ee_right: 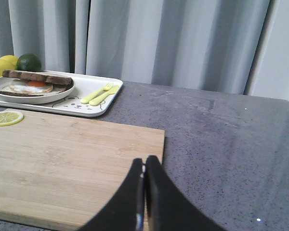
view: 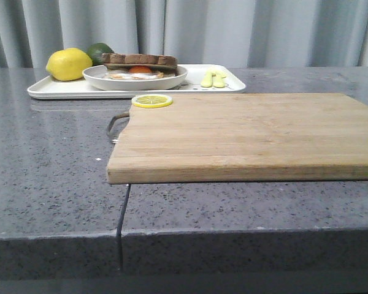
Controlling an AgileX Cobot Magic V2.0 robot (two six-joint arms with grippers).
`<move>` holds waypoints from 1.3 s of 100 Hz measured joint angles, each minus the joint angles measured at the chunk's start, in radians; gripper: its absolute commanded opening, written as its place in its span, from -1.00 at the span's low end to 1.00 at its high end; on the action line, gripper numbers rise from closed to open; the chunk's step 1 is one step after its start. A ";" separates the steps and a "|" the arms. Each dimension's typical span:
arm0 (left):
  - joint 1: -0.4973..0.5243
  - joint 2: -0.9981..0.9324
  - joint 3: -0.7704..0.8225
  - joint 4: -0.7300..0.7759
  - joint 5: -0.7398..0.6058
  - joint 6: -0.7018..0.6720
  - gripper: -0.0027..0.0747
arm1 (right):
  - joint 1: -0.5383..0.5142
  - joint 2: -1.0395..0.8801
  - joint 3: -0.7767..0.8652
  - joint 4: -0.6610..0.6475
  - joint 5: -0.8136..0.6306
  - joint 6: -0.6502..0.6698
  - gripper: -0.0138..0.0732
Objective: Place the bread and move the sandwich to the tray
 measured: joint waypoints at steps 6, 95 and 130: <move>0.000 0.000 0.000 0.069 0.000 -0.026 -0.98 | 0.000 0.000 0.000 0.000 0.000 0.000 -0.84; 0.000 -0.057 0.158 0.635 0.004 -0.506 -0.98 | 0.000 0.000 0.000 0.000 0.000 0.000 -0.84; 0.000 -0.057 0.158 0.610 0.004 -0.506 -0.98 | 0.000 0.000 0.000 0.000 0.000 0.000 -0.84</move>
